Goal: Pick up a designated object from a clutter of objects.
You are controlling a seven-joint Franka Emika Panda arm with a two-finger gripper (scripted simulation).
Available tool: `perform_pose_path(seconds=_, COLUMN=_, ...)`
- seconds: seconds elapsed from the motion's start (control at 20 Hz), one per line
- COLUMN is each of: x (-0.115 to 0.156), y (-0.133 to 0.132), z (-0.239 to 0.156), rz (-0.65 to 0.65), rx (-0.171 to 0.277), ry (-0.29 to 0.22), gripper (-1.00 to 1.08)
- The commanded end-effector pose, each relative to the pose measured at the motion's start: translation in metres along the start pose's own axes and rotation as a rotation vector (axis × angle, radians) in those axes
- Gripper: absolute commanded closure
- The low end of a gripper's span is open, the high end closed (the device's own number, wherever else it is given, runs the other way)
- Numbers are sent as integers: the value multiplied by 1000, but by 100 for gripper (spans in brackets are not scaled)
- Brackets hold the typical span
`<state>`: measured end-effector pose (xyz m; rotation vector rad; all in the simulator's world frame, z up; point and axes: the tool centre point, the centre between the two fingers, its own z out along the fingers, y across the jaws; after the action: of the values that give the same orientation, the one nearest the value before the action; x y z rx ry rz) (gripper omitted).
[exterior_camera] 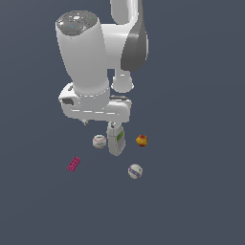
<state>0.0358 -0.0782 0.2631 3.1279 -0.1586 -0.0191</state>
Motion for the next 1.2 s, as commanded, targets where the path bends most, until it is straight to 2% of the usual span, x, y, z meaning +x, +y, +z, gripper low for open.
perform_pose_path(seconds=0.0, x=13, y=14, z=19, rz=30, rx=6, ry=0, gripper=-92)
perform_pose_path(seconds=0.55, x=57, y=88, z=117, rz=172, rx=19, ry=6, gripper=-92)
perform_pose_path(seconds=0.85, x=66, y=121, z=163, rz=231, rx=17, ry=8, gripper=-92)
perform_pose_path(seconds=1.15, x=68, y=142, z=192, rz=266, rx=13, ry=10, gripper=-92)
